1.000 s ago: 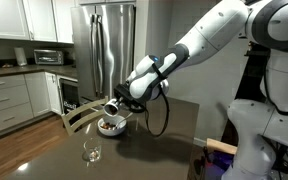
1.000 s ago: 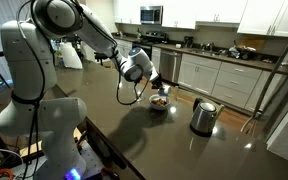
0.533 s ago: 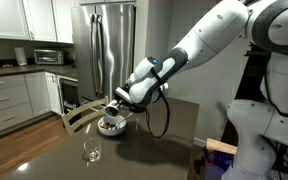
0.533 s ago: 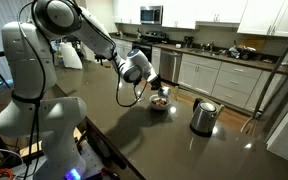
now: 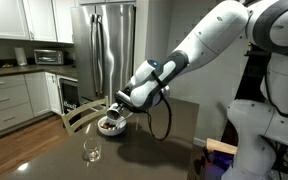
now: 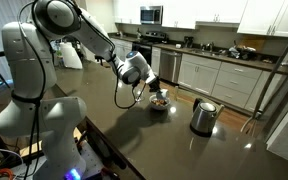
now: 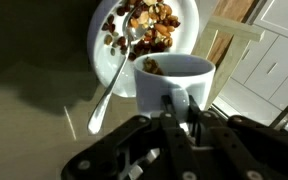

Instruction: Pour the contents from the white cup into the white bowl

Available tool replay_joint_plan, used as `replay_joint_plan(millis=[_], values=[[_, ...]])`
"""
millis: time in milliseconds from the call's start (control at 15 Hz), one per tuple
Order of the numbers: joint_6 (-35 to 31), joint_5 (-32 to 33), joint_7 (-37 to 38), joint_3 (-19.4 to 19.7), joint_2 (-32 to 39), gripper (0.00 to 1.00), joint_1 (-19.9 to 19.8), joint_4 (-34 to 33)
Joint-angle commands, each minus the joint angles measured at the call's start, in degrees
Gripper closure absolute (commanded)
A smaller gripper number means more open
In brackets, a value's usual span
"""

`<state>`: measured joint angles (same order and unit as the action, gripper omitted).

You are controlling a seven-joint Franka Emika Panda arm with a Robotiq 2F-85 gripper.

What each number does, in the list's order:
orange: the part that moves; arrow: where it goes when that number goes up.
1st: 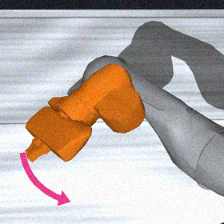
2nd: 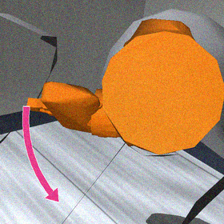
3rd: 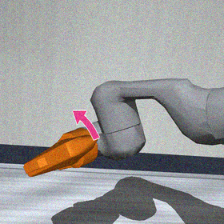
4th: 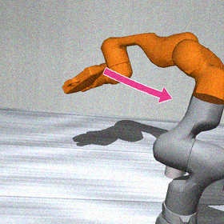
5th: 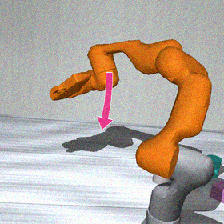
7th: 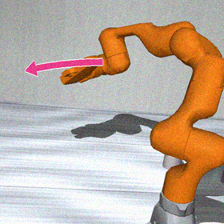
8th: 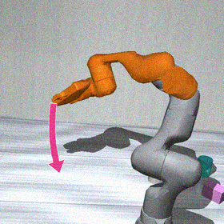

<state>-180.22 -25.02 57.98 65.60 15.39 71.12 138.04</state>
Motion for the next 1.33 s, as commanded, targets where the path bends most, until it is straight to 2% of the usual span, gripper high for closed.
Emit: replay_joint_plan(millis=[0,800,1267], values=[[-1.5,-0.5,0.8,-0.2,1.1,0.96,0.6,0.1],[-3.0,-0.4,1.0,2.9,4.8,0.96,4.7,-0.4],[-0.7,-0.9,1.0,6.2,2.4,0.96,7.2,-0.3]])
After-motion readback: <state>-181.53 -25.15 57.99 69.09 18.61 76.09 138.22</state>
